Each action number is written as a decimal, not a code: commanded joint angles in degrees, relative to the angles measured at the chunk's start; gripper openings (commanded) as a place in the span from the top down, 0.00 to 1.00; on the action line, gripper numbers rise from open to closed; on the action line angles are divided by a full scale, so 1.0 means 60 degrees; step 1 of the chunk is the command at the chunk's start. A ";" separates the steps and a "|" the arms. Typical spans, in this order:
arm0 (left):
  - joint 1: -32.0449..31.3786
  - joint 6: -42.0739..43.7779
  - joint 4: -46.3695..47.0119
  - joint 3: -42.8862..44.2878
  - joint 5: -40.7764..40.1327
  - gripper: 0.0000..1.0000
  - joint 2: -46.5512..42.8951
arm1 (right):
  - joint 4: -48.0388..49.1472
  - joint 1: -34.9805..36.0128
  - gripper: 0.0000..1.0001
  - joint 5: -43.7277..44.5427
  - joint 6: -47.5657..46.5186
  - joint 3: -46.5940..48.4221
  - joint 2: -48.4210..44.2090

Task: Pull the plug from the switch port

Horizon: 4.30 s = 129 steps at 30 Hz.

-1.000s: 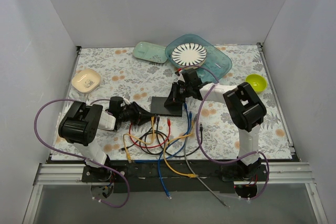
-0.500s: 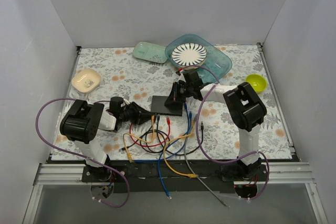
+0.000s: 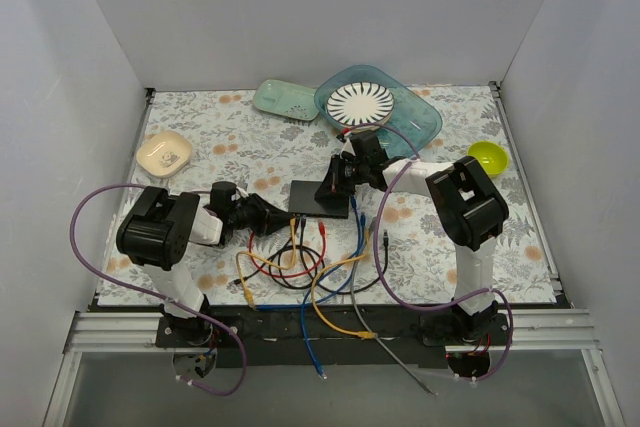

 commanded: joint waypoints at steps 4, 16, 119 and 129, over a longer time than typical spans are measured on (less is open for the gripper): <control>-0.0082 0.0723 -0.1452 -0.0258 -0.0601 1.00 0.0385 | -0.0681 0.0207 0.88 0.0075 -0.0336 -0.0393 0.0315; -0.0082 0.1471 -0.2201 -0.0522 -0.0543 1.00 -0.0114 | -0.1634 0.0939 0.87 0.0721 -0.1583 0.0164 -0.0812; -0.0727 0.3522 -0.2451 0.1002 -0.1173 1.00 -0.0070 | -0.1472 -0.0145 0.90 0.0852 -0.0292 0.0750 0.0286; -0.0712 0.3697 -0.2055 0.0723 -0.0704 1.00 -0.0348 | -0.2292 0.0396 0.89 0.0926 -0.1332 0.1482 -0.0125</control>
